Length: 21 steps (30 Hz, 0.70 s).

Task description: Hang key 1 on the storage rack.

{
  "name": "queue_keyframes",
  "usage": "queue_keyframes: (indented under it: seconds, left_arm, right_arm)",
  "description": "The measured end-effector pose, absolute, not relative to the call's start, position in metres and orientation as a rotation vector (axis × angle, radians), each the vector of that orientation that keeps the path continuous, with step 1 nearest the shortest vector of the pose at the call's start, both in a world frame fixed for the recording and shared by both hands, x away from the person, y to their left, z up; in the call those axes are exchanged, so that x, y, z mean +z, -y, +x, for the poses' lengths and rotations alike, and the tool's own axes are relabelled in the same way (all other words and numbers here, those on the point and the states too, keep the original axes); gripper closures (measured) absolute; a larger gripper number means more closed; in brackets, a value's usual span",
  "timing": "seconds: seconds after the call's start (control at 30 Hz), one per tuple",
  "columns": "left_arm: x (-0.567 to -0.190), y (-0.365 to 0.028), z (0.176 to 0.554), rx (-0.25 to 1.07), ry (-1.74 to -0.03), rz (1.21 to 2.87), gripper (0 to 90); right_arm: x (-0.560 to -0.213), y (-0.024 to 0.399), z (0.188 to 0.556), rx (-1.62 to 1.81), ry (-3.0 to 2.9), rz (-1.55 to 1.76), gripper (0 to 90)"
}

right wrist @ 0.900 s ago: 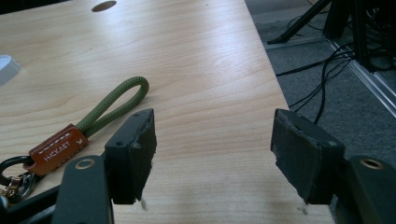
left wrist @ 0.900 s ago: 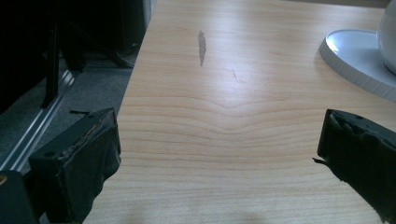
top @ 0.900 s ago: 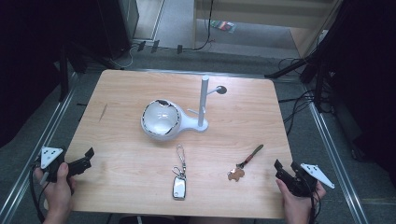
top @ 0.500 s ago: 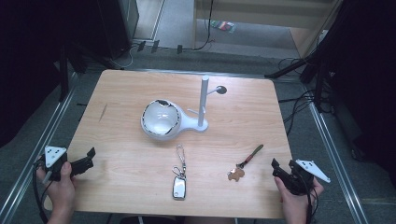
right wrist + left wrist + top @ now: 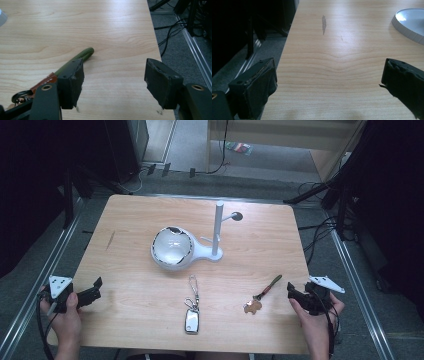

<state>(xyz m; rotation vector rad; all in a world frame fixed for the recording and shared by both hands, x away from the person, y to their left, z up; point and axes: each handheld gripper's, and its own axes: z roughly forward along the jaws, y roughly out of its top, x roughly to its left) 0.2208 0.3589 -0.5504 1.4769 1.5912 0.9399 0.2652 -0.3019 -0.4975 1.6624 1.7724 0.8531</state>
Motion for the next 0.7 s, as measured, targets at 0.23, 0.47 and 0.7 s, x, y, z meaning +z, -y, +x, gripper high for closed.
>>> queue_keyframes:
  seconds: [0.23,0.47,0.7]
  left_arm:
    - [-0.551,-0.356,0.222,0.965,-1.592,1.508,0.2]
    - [-0.551,-0.356,0.223,0.947,-1.590,1.512,0.2]
    - [-0.551,-0.357,0.226,0.925,-1.605,1.528,0.2]
  right_arm:
    - [-0.489,0.302,0.275,0.824,-1.784,1.674,32.8]
    - [-0.484,0.305,0.281,0.800,-1.772,1.712,32.8]
    - [-0.481,0.294,0.288,0.753,-1.835,1.692,32.5]
